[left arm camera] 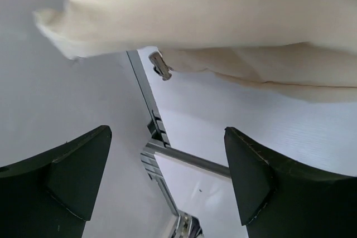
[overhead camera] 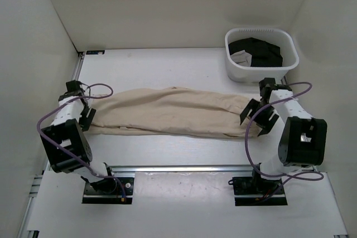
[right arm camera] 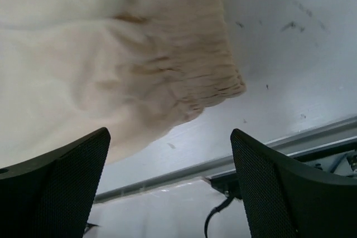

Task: Fold and stack the trousers
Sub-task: Fold the trousers

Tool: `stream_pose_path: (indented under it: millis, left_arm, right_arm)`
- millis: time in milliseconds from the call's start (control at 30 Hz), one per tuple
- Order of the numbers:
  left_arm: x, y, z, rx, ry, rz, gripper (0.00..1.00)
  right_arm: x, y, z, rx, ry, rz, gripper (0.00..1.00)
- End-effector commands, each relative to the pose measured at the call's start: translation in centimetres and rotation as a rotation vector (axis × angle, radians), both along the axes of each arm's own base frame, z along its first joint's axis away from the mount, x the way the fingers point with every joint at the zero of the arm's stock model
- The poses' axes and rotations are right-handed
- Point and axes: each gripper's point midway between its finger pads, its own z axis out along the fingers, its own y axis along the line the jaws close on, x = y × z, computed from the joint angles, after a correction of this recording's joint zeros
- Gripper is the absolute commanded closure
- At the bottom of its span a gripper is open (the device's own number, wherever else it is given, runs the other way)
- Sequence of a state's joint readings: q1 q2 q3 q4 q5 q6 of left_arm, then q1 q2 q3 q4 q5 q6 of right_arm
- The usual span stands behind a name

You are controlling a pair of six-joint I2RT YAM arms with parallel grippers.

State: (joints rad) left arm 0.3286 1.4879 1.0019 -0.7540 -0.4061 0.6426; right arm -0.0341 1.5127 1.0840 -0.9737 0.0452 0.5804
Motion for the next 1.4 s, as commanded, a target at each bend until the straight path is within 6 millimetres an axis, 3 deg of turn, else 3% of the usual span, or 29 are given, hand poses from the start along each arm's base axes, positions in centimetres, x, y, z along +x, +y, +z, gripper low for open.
stream_pose_path:
  millis: [0, 133, 333, 567, 700, 733, 800, 833, 900, 967, 1033, 1233, 1267, 1367]
  left_arm:
    - [-1.4, 2.3, -1.3, 0.028, 0.048, 0.034, 0.07]
    - [0.9, 5.3, 0.0, 0.048, -0.021, 0.095, 0.08]
    - [4.2, 7.1, 1.9, 0.084, -0.097, 0.116, 0.08]
    - [4.4, 8.1, -1.2, 0.062, -0.020, 0.112, 0.08]
    - [3.1, 9.7, -4.0, 0.052, 0.064, 0.169, 0.21]
    - [2.9, 9.7, -4.4, 0.057, 0.080, 0.173, 0.35]
    - [2.6, 10.0, -4.8, 0.044, 0.080, 0.191, 0.50]
    - [2.6, 10.0, -4.8, 0.044, 0.080, 0.191, 0.63]
    - [2.7, 9.6, -5.0, 0.022, 0.070, 0.181, 0.74]
    - [2.6, 9.3, -5.1, 0.010, 0.070, 0.168, 0.85]
    - [2.4, 9.1, -5.1, 0.003, 0.066, 0.165, 0.86]
    - [2.1, 8.9, -4.1, 0.013, 0.045, 0.166, 0.86]
    - [2.1, 8.9, -4.1, 0.013, 0.045, 0.166, 0.86]
    - [2.1, 9.3, -2.6, 0.050, 0.033, 0.158, 0.86]
  right_arm:
    - [-1.7, 0.3, -2.4, 0.017, 0.064, -0.024, 0.07]
    - [-0.8, 0.3, -3.8, 0.018, 0.064, -0.035, 0.07]
    - [-1.6, -0.5, -4.9, -0.030, 0.096, -0.047, 0.08]
    - [-3.0, -0.9, -6.2, -0.042, 0.125, -0.067, 0.08]
    - [-2.3, -0.7, -6.3, -0.032, 0.102, -0.093, 0.10]
    - [-2.1, -0.7, -6.3, -0.032, 0.093, -0.093, 0.11]
    - [-2.0, -0.8, -6.4, -0.040, 0.093, -0.117, 0.14]
    - [-1.8, -0.8, -6.4, -0.040, 0.084, -0.117, 0.17]
    - [-1.5, -0.9, -6.4, -0.050, 0.072, -0.146, 0.22]
    - [-1.5, -1.6, -6.7, -0.089, 0.080, -0.165, 0.37]
    - [-1.6, -1.9, -6.9, -0.108, 0.088, -0.180, 0.55]
    - [-0.9, -2.6, -6.5, -0.145, 0.066, -0.193, 0.83]
    - [-1.2, -2.6, -6.5, -0.145, 0.078, -0.192, 0.92]
    - [-1.2, -2.5, -5.5, -0.145, 0.083, -0.202, 1.00]
